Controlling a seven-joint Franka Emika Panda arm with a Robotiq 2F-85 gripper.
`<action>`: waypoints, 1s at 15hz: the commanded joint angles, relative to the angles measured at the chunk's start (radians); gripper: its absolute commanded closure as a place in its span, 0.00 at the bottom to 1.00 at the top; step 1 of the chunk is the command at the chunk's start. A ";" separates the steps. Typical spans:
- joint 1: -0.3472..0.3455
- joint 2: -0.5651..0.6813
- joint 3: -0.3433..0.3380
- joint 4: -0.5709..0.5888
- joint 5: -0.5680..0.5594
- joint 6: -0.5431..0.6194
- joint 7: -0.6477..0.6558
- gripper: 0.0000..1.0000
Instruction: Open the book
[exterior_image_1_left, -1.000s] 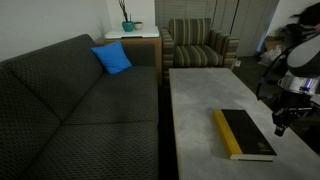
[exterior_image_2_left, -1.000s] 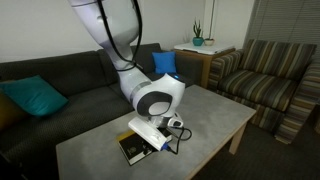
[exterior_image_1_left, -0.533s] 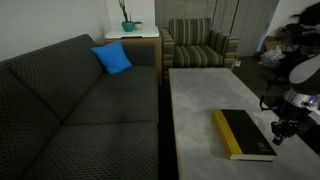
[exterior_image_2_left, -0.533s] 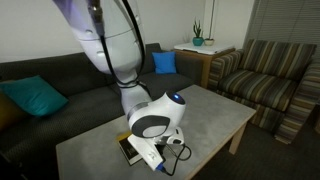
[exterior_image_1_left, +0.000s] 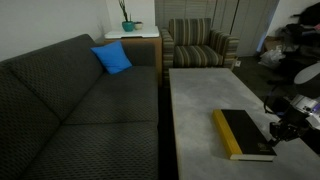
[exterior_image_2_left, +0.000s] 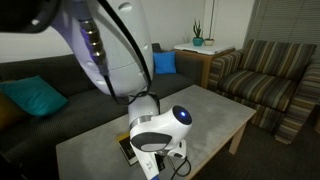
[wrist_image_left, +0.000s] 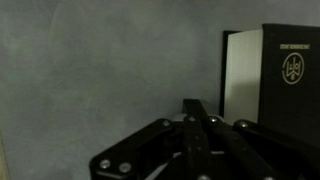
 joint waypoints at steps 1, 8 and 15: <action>-0.056 0.005 0.043 0.001 0.037 -0.034 -0.030 1.00; -0.043 0.007 0.043 0.036 0.041 -0.077 -0.027 1.00; -0.020 -0.014 0.041 0.041 0.024 -0.132 -0.025 1.00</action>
